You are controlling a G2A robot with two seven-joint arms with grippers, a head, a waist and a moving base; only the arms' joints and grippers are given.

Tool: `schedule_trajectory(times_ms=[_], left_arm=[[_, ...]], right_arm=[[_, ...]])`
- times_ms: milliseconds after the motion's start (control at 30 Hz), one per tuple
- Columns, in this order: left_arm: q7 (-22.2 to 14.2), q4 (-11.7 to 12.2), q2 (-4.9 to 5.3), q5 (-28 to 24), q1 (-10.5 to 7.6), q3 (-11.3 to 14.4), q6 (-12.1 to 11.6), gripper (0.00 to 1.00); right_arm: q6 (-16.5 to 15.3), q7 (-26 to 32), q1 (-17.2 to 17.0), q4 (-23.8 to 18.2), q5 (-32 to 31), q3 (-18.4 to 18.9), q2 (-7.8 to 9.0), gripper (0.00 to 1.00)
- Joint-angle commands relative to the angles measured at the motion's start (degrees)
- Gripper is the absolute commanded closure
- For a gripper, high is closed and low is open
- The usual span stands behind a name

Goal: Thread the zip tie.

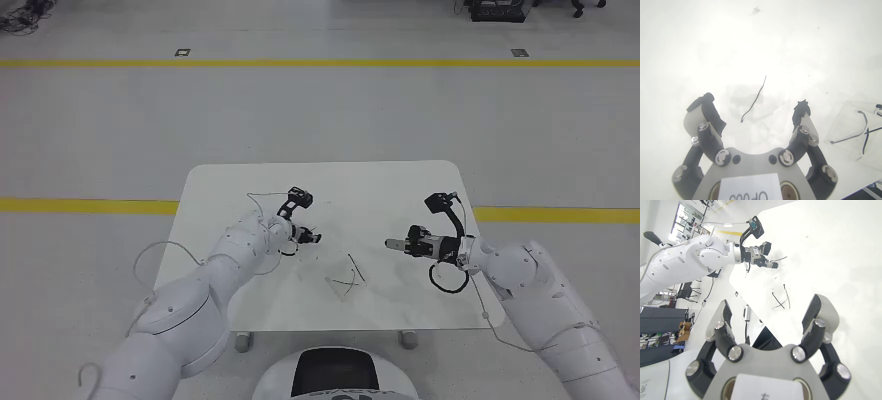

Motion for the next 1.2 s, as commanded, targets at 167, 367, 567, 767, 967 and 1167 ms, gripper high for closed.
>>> schedule_trajectory(times_ms=[167, 367, 567, 767, 967, 1167], left_arm=[[0.4, 2.4, -0.63, -0.8, 0.24, 0.0, -0.4, 0.01], [1.5, 3.3, -1.04, -1.3, 0.32, 0.0, 0.4, 0.17], [1.0, 3.8, -1.44, -1.7, 0.51, 0.1, 1.1, 0.35], [0.4, 4.2, -1.73, -1.7, 0.52, 0.4, 1.6, 0.43], [0.1, 4.3, -1.93, -1.2, 0.43, 0.9, 2.3, 0.58], [0.0, 4.6, -2.00, -0.5, 0.27, 1.4, 2.1, 0.67]], right_arm=[[0.0, 0.0, 0.0, 0.0, 0.0, 0.0, 0.00, 0.00], [0.0, 0.0, 0.0, 0.0, 0.0, 0.0, 0.00, 0.00], [0.0, 0.0, 0.0, 0.0, 0.0, 0.0, 0.00, 0.00], [0.0, 0.0, 0.0, 0.0, 0.0, 0.0, 0.00, 0.00], [0.0, 0.0, 0.0, 0.0, 0.0, 0.0, 0.00, 0.00], [0.0, 0.0, 0.0, 0.0, 0.0, 0.0, 0.00, 0.00]])
